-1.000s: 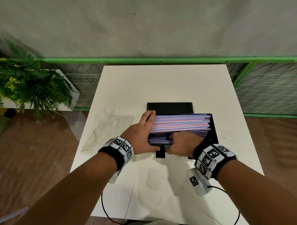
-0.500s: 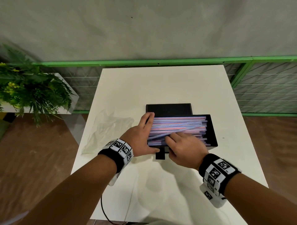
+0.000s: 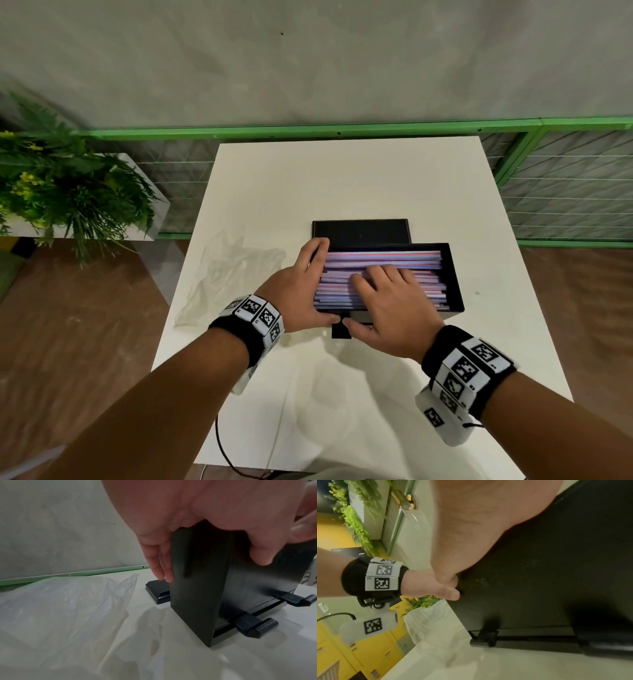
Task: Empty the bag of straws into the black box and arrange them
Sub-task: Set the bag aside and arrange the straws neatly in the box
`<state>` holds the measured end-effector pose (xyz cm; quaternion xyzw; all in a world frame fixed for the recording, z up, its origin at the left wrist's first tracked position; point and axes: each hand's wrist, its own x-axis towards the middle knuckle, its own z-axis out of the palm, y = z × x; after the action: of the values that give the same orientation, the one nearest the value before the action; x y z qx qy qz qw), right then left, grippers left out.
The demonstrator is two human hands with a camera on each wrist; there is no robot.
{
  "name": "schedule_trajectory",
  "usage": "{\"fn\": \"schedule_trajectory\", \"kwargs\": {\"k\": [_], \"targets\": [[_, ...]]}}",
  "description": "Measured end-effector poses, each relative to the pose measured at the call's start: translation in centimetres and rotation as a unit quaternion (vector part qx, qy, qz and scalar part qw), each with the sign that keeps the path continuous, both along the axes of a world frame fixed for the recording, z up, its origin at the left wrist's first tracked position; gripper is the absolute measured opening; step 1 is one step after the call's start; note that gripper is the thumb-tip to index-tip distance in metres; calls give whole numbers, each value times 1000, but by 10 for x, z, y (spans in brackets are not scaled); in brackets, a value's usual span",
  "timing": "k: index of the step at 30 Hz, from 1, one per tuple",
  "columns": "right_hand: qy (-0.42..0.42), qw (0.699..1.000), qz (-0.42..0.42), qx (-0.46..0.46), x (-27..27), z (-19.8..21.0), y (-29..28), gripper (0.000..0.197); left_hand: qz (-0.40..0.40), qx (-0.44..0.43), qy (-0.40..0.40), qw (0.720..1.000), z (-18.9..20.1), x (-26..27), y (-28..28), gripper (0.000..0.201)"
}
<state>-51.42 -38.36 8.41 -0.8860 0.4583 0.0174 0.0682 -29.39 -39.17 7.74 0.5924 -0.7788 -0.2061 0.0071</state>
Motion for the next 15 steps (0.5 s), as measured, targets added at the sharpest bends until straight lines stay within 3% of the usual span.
{"fn": "schedule_trajectory", "kwargs": {"k": [4,15], "targets": [[-32,999,-6,-34,4,2,-4,77,4,-1,15,1000,-1,1,0,133],[-9,1000,4,14,-1,-6,-12,79,-5,-13,15,1000,-1,0,1,133]]}}
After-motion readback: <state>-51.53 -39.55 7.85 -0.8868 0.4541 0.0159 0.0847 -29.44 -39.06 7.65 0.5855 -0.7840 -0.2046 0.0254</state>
